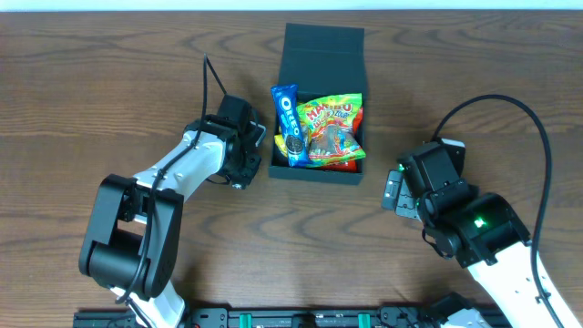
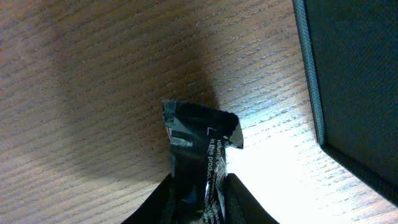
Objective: Pack container
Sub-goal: 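Carry the black item right and lower it into the box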
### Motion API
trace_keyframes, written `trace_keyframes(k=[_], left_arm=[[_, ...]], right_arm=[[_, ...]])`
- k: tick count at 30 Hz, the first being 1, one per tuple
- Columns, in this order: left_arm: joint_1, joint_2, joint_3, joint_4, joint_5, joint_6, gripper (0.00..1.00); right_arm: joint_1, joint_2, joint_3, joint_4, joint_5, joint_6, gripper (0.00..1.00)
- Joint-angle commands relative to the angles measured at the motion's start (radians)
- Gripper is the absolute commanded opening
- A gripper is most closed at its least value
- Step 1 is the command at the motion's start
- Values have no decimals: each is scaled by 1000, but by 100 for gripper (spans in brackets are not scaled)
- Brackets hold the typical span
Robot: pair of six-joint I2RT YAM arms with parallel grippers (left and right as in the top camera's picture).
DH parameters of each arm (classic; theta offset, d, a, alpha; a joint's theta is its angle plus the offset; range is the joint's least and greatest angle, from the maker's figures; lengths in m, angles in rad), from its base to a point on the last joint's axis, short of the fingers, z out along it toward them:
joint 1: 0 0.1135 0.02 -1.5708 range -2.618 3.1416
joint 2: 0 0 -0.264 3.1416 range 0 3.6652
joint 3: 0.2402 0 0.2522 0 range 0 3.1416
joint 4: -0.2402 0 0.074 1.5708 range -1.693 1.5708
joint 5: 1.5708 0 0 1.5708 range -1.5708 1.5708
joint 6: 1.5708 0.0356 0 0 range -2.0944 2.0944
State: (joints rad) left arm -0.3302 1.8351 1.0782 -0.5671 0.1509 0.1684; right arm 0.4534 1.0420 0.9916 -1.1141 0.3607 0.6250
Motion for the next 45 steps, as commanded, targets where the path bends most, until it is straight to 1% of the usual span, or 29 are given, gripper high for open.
trace_keyframes(k=[1,8,13,18,21,24,25,26,27,29,33,36,38,41,45], left_arm=[[1,10,-3,3,0,-20,20],[1,-21,-3,-1,0,-61,17],[1,-105,-3,-35,0,-72,17],[0,-246,-3,-116,-1,-81,18],[0,-320,-3,-155,0,-128,18],[-12,-390,-3,-171,4,-207,17],[-20,-413,-3,-171,9,-243,14],[-34,-441,-3,-167,11,-293,7],[-52,-466,-2,-160,12,-346,6],[-91,-498,-2,-136,12,-410,6],[-181,-511,0,-54,7,-483,6],[-236,-500,3,53,-9,-557,6],[-253,-484,8,110,-30,-608,7],[-256,-445,27,174,-35,-665,7],[-256,-373,72,206,-34,-729,7]], right_arm=[[-8,-8,-6,-1,29,18,99],[-8,-8,-6,0,32,18,99],[-8,-8,-6,0,32,18,99],[-8,-8,-6,1,32,18,99],[-8,-8,-6,3,32,18,99],[-8,-8,-6,3,32,18,99],[-8,-8,-6,3,32,18,99],[-8,-8,-6,3,32,18,99],[-8,-8,-6,3,32,19,99],[-8,-8,-6,3,32,19,99],[-8,-8,-6,3,32,19,99],[-8,-8,-6,3,32,18,99],[-8,-8,-6,3,32,19,99],[-8,-8,-6,2,32,18,99],[-8,-8,-6,2,32,18,99]])
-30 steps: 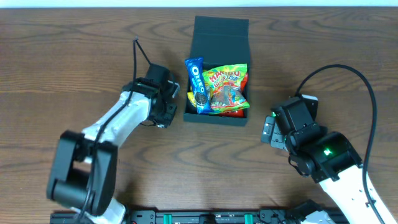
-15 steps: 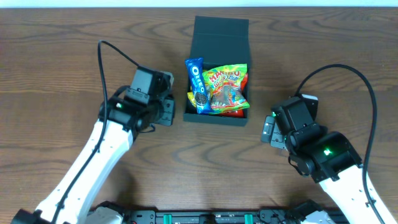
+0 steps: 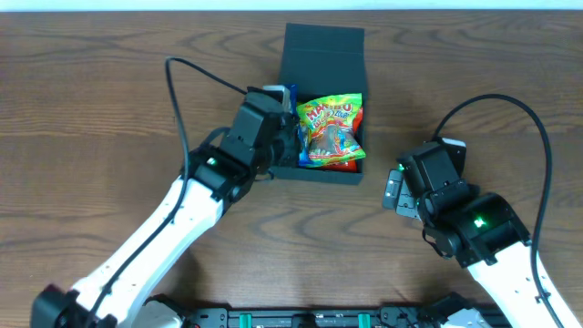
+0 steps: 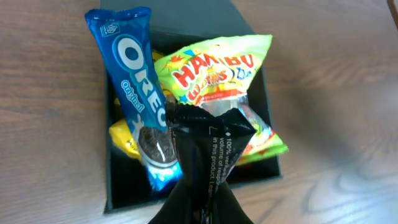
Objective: Pack container
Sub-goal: 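Carry the black item right and lower it into the box, then open the left gripper and raise it out of the box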
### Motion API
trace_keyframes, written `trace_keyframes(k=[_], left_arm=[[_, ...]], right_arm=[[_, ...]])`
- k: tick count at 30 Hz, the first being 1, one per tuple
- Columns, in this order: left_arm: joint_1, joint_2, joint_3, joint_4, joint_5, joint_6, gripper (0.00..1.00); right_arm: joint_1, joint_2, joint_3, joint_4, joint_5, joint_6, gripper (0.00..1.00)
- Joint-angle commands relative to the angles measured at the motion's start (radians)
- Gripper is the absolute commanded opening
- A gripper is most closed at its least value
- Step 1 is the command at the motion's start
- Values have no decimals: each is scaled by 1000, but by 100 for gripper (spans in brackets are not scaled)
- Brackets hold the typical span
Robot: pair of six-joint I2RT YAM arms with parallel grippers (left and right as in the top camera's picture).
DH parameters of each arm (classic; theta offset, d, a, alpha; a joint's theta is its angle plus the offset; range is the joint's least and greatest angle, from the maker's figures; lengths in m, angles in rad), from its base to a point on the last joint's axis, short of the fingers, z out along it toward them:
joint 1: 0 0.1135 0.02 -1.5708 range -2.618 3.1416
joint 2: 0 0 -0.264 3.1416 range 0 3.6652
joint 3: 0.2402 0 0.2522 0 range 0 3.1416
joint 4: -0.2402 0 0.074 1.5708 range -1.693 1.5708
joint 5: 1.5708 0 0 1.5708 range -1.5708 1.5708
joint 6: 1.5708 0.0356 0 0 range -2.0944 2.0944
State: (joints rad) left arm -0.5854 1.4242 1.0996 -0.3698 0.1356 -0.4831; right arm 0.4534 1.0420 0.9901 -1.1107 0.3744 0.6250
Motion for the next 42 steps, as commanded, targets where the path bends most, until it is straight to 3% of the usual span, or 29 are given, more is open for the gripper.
trace_keyframes(k=[1,10,21,23,34,35,36,42], left_arm=[[-2,59,63,11,-19,-89,7],[-32,293,188,15,-13,-105,6],[-32,392,188,5,-14,-116,11],[-32,394,188,8,-13,-116,24],[-32,381,228,-23,37,-90,63],[-32,370,249,-41,57,-61,71],[-32,362,264,-54,66,-48,92],[-31,272,445,-270,86,21,95]], right_arm=[[-8,-8,-5,-1,18,19,99],[-8,-8,-5,-5,18,18,99],[-8,-8,-5,-5,18,19,99],[-8,-8,-5,-5,18,19,99],[-8,-8,-5,-8,18,26,99],[-8,-8,-5,-8,18,26,99],[-8,-8,-5,-8,18,26,99],[-8,-8,-5,-8,18,26,99]])
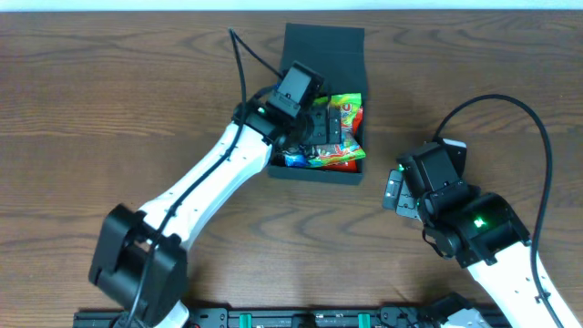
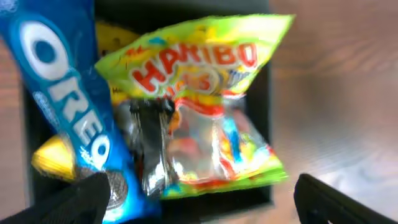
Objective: Pack container
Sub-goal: 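Open the left gripper and raise it out of the box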
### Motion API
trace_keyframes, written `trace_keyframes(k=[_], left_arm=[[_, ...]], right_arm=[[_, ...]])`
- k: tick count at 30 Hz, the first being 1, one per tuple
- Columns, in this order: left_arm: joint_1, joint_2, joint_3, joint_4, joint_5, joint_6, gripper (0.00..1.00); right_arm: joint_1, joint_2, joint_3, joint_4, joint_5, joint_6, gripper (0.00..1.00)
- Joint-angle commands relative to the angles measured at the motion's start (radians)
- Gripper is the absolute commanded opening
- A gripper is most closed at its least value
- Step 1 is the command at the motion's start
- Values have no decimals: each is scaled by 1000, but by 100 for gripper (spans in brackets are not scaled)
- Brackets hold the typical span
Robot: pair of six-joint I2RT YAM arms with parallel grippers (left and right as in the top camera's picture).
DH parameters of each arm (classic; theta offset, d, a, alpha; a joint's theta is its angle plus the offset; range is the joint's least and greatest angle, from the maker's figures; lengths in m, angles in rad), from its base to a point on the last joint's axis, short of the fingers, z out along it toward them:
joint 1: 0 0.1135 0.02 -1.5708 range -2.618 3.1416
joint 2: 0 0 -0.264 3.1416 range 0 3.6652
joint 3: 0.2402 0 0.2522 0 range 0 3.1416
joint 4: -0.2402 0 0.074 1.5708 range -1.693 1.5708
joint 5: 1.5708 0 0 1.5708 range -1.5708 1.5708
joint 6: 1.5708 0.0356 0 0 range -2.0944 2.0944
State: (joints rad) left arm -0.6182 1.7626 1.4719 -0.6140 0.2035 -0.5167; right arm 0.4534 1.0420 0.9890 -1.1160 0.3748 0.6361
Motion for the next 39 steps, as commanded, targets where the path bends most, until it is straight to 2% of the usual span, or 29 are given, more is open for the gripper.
trace_keyframes(k=[1,3,5,7,10,11,15,19,21,23,27,30,35,39], left_arm=[[2,-84,99,-41,49,89,95],[3,-120,124,-69,108,192,95],[3,-161,124,-82,100,315,95],[6,-187,124,-90,56,375,95],[57,-213,130,-130,-113,216,96],[88,-213,134,-138,-110,201,95],[276,-194,135,-129,17,129,95],[454,-113,143,-81,216,119,95],[487,-69,147,-83,277,119,95],[494,-27,147,-85,322,126,95],[464,79,147,-35,260,135,95],[451,137,147,-4,321,136,95],[390,156,147,62,344,224,95],[314,161,147,81,338,225,95]], right_arm=[[-8,-8,-4,-2,18,15,99],[-8,-8,-4,-3,18,15,99],[-8,-8,-4,-3,18,15,99],[-8,-8,-4,-3,18,15,99],[-8,-8,-4,-6,18,15,99],[-8,-8,-4,-6,18,15,99],[-8,-8,-4,-4,17,15,99],[-8,-8,-4,-2,17,30,99],[-8,-8,-4,-2,17,50,99],[-8,-8,-4,5,17,68,99],[-8,-8,-4,16,17,67,99],[-8,-8,-4,13,17,66,99],[-8,-8,-4,16,18,66,99],[-8,-8,-4,21,18,66,99]])
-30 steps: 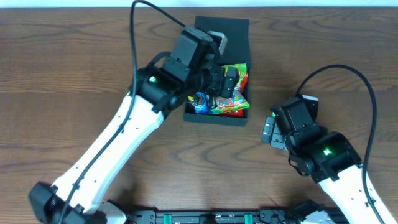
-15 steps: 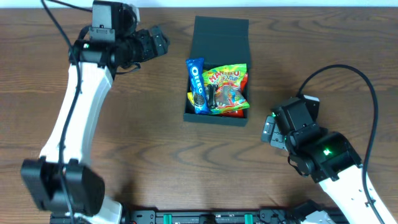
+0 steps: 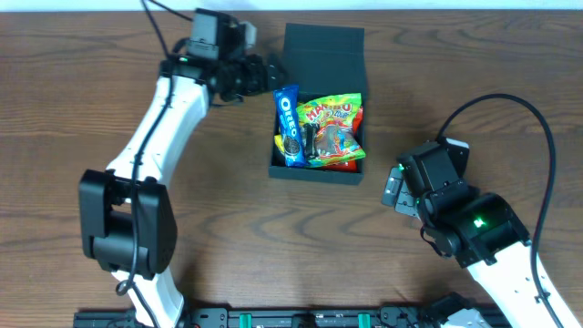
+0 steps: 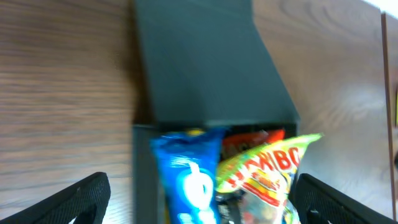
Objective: Pack container
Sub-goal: 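Open the left gripper and raise it out of the box, then move the left gripper to the top edge of the box's raised lid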
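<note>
A black box (image 3: 314, 171) stands at the table's far middle with its lid (image 3: 323, 43) folded back. Inside lie a blue Oreo pack (image 3: 288, 123), a green Haribo bag (image 3: 335, 123) and, between the two, a black packet (image 3: 309, 139). My left gripper (image 3: 265, 75) hovers at the box's far left corner, open and holding nothing. In the left wrist view its fingers (image 4: 74, 200) stand wide apart either side of the Oreo pack (image 4: 186, 180) and the Haribo bag (image 4: 267, 171), with the lid (image 4: 199, 62) beyond. My right gripper (image 3: 392, 191) waits to the right of the box.
The brown wooden table (image 3: 228, 228) carries nothing else loose. My left arm (image 3: 159, 109) runs down the left side. My right arm (image 3: 483, 232) fills the near right corner, its cable looping above it.
My left gripper, which was open low over the box's contents, now sits back at the far left corner of the box, still open. The black packet stays in the box. The right arm has not moved.
My left gripper was first shut on the black packet on the table left of the box. Then it held the packet over the box. Then it was open with the packet lying between the Oreo pack and the Haribo bag, and now it is clear of the box.
</note>
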### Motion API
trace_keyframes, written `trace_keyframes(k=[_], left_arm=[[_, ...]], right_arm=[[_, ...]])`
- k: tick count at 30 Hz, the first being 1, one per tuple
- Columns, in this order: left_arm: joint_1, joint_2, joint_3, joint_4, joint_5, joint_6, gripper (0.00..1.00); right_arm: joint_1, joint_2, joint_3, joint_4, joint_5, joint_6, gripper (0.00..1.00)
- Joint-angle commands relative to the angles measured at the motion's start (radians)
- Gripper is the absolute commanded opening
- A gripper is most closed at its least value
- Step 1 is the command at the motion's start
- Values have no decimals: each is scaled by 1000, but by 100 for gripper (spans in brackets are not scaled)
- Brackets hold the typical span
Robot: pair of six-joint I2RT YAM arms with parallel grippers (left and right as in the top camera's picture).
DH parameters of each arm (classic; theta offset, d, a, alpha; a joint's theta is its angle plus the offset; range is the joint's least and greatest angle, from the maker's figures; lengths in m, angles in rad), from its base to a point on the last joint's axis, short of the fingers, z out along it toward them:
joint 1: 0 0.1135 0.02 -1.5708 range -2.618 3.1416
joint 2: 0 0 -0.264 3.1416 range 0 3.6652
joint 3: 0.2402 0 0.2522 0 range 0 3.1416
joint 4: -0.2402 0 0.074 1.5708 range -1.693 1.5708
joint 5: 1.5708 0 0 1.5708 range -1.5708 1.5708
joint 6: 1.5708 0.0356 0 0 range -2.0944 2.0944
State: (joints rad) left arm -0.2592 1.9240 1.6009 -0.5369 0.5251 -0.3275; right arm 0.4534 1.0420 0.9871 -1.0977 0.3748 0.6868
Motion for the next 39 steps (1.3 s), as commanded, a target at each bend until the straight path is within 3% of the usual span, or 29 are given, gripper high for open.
trace_keyframes(k=[1,12,23,39], left_arm=[[-63,0,18,6,3,37,95],[-146,31,18,22,-110,36,95],[-163,117,18,17,-75,35,96],[-180,45,19,11,-91,45,95]], right_arm=[[-8,-8,-2,3,18,16,99],[-8,-8,-51,16,19,16,99],[-8,-8,-100,70,20,16,99],[-8,-8,-100,69,44,16,99]])
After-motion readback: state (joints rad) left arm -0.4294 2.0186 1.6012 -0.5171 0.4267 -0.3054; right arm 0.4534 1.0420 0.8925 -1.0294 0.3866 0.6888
